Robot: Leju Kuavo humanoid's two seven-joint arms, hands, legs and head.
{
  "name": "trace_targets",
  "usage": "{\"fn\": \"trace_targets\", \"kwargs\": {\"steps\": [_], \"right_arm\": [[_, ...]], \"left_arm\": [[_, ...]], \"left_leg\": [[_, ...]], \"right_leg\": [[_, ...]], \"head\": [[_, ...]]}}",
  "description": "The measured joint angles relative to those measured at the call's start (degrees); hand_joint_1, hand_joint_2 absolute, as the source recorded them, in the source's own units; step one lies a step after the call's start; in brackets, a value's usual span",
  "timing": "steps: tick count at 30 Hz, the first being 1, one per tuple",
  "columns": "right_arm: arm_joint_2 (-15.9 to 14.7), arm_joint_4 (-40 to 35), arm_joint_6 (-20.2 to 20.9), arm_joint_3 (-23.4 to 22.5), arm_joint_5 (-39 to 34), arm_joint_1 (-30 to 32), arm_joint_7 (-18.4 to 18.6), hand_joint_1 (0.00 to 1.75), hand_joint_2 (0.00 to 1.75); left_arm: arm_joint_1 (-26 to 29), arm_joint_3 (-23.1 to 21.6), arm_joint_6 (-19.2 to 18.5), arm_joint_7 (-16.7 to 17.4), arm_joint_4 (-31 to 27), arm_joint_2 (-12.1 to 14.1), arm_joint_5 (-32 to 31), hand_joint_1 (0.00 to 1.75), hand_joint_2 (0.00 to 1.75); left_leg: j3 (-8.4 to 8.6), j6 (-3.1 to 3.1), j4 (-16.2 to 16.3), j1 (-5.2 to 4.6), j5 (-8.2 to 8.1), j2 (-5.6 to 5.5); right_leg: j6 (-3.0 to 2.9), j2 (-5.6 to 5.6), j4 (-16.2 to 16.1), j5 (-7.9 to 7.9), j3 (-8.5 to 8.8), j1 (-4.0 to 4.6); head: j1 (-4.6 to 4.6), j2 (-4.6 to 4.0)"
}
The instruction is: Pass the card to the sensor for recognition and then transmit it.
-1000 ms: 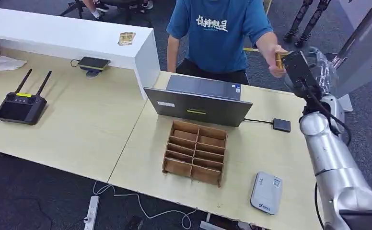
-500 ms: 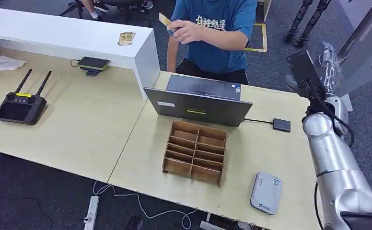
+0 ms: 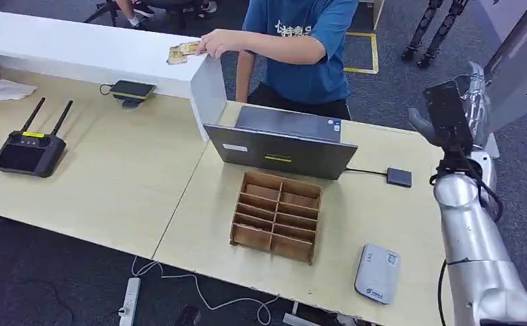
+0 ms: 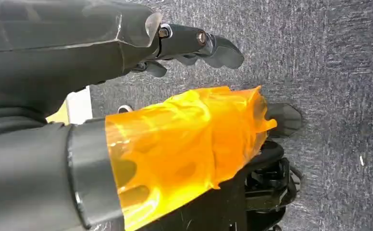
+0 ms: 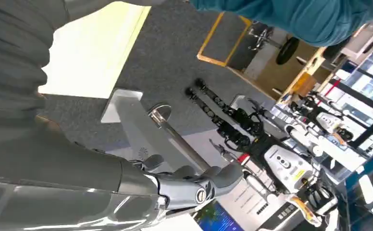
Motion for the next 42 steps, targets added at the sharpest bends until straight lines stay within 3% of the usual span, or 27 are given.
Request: {"fn": "trace_targets", "kwargs": {"steps": [10,27,34,42], "right_arm": [[-0.02,-9.89,-0.22,-0.17,-2.32,7.59,-2.08,0.0,1.75],[-1.12,-29.31,-0.92,0.7,-4.0,28.77,-7.21,0.0,1.75],[-1.66,-34.07,-1.05,1.51,-4.0,36.1,-8.44,0.0,1.75],[-1.68,-39.73,-4.24,2.88,0.83,46.15,-11.28,0.0,1.75]], "left_arm": [[0.08,0.35,0.35,-0.37,0.0,-0.07,1.09,0.0,0.0],[0.74,3.52,1.29,-2.19,-0.11,-0.46,4.09,0.0,0.0],[0.99,4.83,1.31,-2.51,-0.61,-0.68,4.52,0.0,0.0],[1.42,6.62,1.81,-2.51,-1.75,-1.14,5.03,0.0,0.0]], "left_leg": [[0.01,-0.01,0.0,0.01,0.01,0.0],[-0.03,-0.02,-0.01,0.01,-0.04,-0.01],[-0.04,-0.02,-0.02,0.01,-0.07,0.0],[-0.09,0.04,-0.02,0.01,-0.11,-0.09]], "right_leg": [[0.0,0.0,0.0,0.0,0.0,0.01],[0.02,-0.02,-0.02,-0.04,-0.01,0.01],[0.01,-0.01,-0.02,-0.06,-0.02,0.0],[0.07,-0.11,-0.03,-0.13,0.0,0.01]], "head": [[0.02,0.0],[0.0,0.0],[0.0,0.0],[-0.02,0.0]]}}
